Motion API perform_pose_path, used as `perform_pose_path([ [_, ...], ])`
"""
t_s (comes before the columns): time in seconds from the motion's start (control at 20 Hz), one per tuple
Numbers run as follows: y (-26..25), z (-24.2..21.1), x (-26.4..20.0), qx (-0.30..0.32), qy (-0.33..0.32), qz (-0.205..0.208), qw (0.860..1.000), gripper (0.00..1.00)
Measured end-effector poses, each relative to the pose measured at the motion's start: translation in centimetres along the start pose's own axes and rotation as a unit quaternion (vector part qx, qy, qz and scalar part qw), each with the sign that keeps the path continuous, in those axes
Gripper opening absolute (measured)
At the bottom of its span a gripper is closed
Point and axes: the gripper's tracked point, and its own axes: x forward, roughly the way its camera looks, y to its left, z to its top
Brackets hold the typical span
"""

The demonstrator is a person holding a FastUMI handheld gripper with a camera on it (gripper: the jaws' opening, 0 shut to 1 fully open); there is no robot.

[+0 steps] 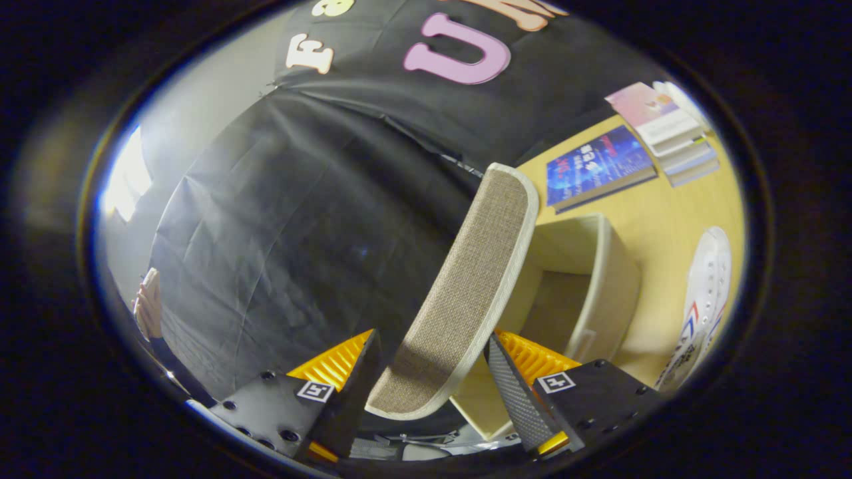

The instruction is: Open the storage box then place both shoes into the box .Put the left shoe in first, then the right shoe, with the right side of both shoes facing outward in a uniform manner.

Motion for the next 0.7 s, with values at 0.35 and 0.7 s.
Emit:
perform_pose_path([
  [0.35, 7.2, 0.1, 8.6, -0.051, 0.076, 0.028, 0.995, 0.94],
  [0.7, 9.6, -2.0, 16.8, -0.065, 0.130, 0.002, 0.989, 0.94],
])
